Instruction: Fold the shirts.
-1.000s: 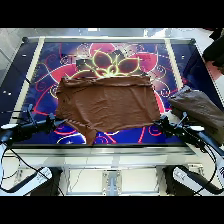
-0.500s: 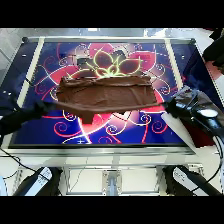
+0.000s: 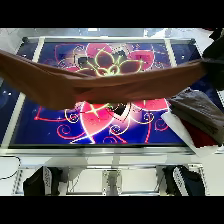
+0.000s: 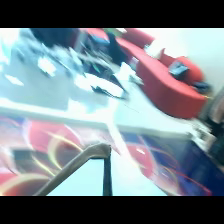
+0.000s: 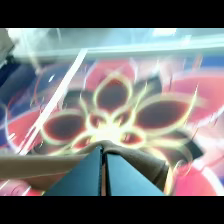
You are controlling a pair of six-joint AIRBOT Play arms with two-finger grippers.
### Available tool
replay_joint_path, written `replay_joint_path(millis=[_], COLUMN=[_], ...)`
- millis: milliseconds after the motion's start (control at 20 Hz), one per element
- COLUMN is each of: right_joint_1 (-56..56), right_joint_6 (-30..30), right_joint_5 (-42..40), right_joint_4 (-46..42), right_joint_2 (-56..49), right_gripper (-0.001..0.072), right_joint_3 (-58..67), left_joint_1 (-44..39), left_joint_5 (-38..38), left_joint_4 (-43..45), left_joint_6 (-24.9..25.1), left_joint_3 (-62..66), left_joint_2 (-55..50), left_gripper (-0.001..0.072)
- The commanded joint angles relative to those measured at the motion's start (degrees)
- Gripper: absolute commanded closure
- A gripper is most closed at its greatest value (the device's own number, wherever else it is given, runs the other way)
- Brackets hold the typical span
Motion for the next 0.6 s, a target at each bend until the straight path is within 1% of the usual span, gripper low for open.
replay_joint_path(millis=[0,50,150,250,300,350,450,550], right_joint_1=[0.07,0.07,0.07,0.07,0.07,0.07,0.07,0.09], right_joint_6=[3.48,4.63,5.60,6.80,6.86,7.98,8.22,8.20], right_joint_5=[0.66,1.53,6.10,11.82,14.19,17.51,23.82,25.62], right_joint_4=[-9.68,-13.33,-17.66,-18.36,-18.25,-17.99,-16.70,-14.45], right_joint_2=[1.42,-0.02,-3.61,-8.09,-10.05,-13.07,-19.96,-26.32], right_gripper=[0.0700,0.0700,0.0700,0.0701,0.0700,0.0700,0.0699,0.0699], right_joint_3=[17.14,22.10,29.38,32.35,32.24,32.22,31.76,28.00], left_joint_1=[2.05,-1.01,-10.86,-21.40,-25.88,-29.46,-34.34,-36.02], left_joint_5=[2.56,2.56,1.73,0.55,-1.51,-5.27,-11.23,-13.55], left_joint_4=[12.55,15.43,23.10,35.67,41.13,45.99,49.29,49.27], left_joint_6=[-4.55,-4.76,-6.51,-10.49,-11.96,-12.94,-13.25,-13.25], left_joint_3=[17.84,22.03,28.98,32.09,32.04,32.00,31.21,29.16], left_joint_2=[-0.96,-3.26,-8.41,-12.76,-14.91,-17.70,-24.24,-31.26], left_gripper=[0.0698,0.0698,0.0698,0.0698,0.0697,0.0697,0.0697,0.0697])
